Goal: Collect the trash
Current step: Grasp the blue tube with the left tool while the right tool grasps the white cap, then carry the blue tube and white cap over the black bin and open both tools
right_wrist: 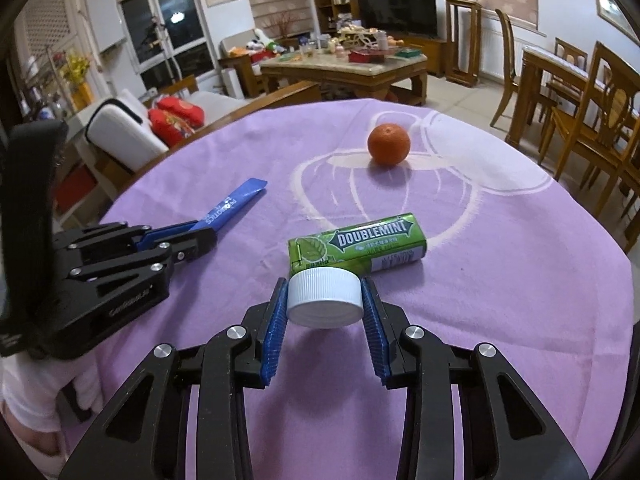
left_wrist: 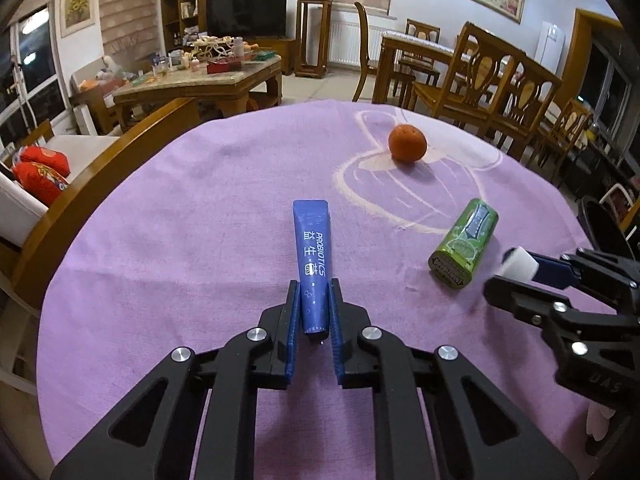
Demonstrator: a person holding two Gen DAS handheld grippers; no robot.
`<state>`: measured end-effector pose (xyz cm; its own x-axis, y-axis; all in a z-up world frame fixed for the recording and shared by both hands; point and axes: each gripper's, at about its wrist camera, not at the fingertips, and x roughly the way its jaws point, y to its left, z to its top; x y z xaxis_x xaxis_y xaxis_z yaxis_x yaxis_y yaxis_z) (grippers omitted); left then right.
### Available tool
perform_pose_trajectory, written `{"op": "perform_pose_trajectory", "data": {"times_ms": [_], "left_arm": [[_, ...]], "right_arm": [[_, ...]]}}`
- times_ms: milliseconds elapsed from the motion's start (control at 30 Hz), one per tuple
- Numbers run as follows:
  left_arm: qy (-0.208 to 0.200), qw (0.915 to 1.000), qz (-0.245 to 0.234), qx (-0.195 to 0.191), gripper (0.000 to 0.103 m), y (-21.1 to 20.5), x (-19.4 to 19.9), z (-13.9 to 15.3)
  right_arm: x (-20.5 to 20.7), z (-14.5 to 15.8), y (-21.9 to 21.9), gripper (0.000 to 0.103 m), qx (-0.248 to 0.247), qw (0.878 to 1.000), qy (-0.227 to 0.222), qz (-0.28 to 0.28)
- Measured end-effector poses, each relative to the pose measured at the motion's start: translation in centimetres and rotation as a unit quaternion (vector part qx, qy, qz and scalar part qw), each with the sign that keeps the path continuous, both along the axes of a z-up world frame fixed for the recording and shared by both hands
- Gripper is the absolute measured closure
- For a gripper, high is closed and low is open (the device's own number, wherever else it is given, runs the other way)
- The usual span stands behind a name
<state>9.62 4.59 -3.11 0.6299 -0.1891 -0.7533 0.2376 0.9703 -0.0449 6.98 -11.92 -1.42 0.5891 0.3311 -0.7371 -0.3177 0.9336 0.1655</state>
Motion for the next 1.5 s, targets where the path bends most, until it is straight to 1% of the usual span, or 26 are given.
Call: {"op": "perform_pose_trajectory", "data": {"times_ms": [67,167,267,433,700,833,1033,1167,1267,1500], "left_arm": [[-0.012,0.9999,-0.002,0.008,0.089,-0.3,-0.3,0.3],[-0.041,0.999,-0.006,0.018,0.089,-0.8,-1.1,1.0],[-0.059,0.9982,-0.009,-0.013,0.089,-0.5,-2.0,1.9],[-0.071,0.9968,-0.029,-0.022,0.088,-1.7,-3.6,2.6],[-0.074,0.9944,-0.062,-0.042,0.089,-4.9,-5.3,3.1],[-0.081,0.9919,-0.087,-0.045,0.089,-7.7,-6.4,3.5],[-0.09,0.9863,-0.131,-0.045,0.089,-13.4,-7.1,4.4],[-0.092,0.9819,-0.158,-0.048,0.089,-17.0,-7.5,4.7],[-0.094,0.9771,-0.185,-0.047,0.089,-20.2,-7.9,4.9],[-0.095,0.9663,-0.234,-0.05,0.089,-25.9,-9.0,5.1]], "right_arm": [[-0.8,0.5,-0.7,0.067,0.012,1.0,-0.005,-0.004],[-2.1,1.0,-1.8,0.067,0.028,1.0,-0.011,-0.008],[-3.7,1.7,-3.2,0.067,0.045,0.999,-0.02,-0.014],[-6.1,2.5,-5.4,0.067,0.069,0.997,-0.033,-0.026],[-9.8,4.4,-11.2,0.067,0.09,0.992,-0.062,-0.059],[-11.2,5.6,-14.4,0.067,0.094,0.989,-0.078,-0.084],[-13.2,7.4,-20.1,0.067,0.102,0.981,-0.102,-0.126],[-14.7,8.1,-24.5,0.067,0.108,0.974,-0.116,-0.164],[-15.7,8.1,-27.8,0.067,0.114,0.967,-0.12,-0.193],[-17.9,6.9,-35.0,0.067,0.133,0.948,-0.121,-0.261]]}}
